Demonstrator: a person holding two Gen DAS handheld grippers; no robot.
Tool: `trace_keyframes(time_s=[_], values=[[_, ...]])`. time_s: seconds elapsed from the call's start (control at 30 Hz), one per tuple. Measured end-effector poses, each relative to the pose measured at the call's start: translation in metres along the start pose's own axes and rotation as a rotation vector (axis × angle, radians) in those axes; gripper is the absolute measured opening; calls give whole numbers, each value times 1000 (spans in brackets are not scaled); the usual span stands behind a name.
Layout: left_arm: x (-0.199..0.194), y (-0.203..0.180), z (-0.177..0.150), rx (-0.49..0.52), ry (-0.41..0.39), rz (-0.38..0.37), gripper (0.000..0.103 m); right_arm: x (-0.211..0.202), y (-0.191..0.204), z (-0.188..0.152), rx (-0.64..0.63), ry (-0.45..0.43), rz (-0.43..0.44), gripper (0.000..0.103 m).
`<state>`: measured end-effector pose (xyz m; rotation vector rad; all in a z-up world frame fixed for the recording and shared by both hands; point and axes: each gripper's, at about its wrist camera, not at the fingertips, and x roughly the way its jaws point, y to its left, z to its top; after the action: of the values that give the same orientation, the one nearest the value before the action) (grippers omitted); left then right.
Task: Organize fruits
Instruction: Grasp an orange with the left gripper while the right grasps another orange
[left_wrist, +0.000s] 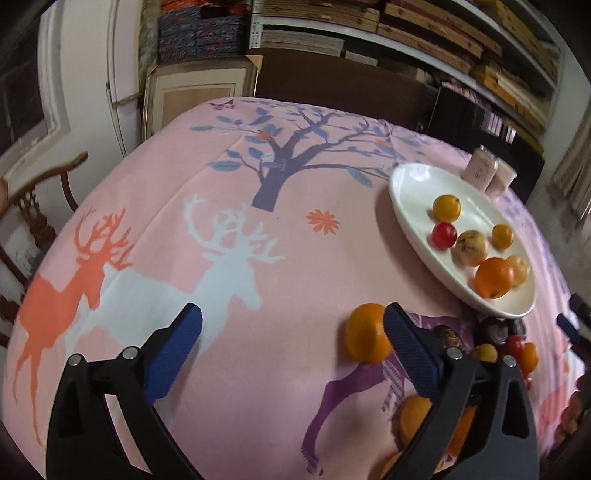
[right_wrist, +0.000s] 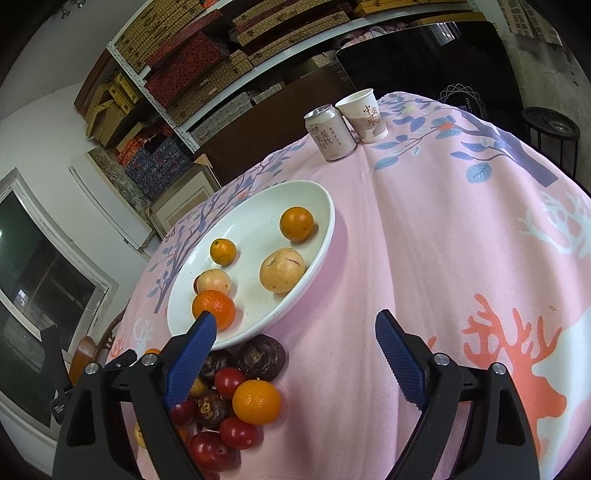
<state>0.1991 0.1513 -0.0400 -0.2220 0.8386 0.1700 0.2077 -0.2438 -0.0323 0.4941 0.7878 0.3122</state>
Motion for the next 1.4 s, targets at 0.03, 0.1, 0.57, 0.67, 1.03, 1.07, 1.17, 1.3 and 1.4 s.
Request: trace_keyframes(time_s=[0.03, 0.1, 0.57, 0.67, 1.03, 1.07, 1.17, 1.3, 1.4], values=[[-1, 1, -3, 2, 0, -4, 97, 0, 1, 0, -1, 0, 2, 89], [1, -4, -9, 29, 10, 9, 97, 0, 2, -1, -7, 1, 3, 89], [20, -15, -25, 95, 65, 10, 54, 3, 6, -1, -25, 13, 5, 89], [22, -16, -22, 99, 59, 1, 50, 5, 8, -2, -40, 25, 5, 89], [25, -22, -17, 110, 62, -58, 37, 17, 24, -17, -134, 101, -5, 89], [25, -23, -18, 115, 60, -54, 37, 17, 23, -17, -129, 103, -5, 89], [24, -23, -19, 112, 59, -55, 37, 18, 19, -19, -119, 123, 3, 89], [24, -20, -18, 92, 64, -57, 37, 18, 19, -28, -121, 164, 25, 88], [24, -19, -17, 89, 65, -57, 37, 19, 21, -36, -140, 195, 18, 87]])
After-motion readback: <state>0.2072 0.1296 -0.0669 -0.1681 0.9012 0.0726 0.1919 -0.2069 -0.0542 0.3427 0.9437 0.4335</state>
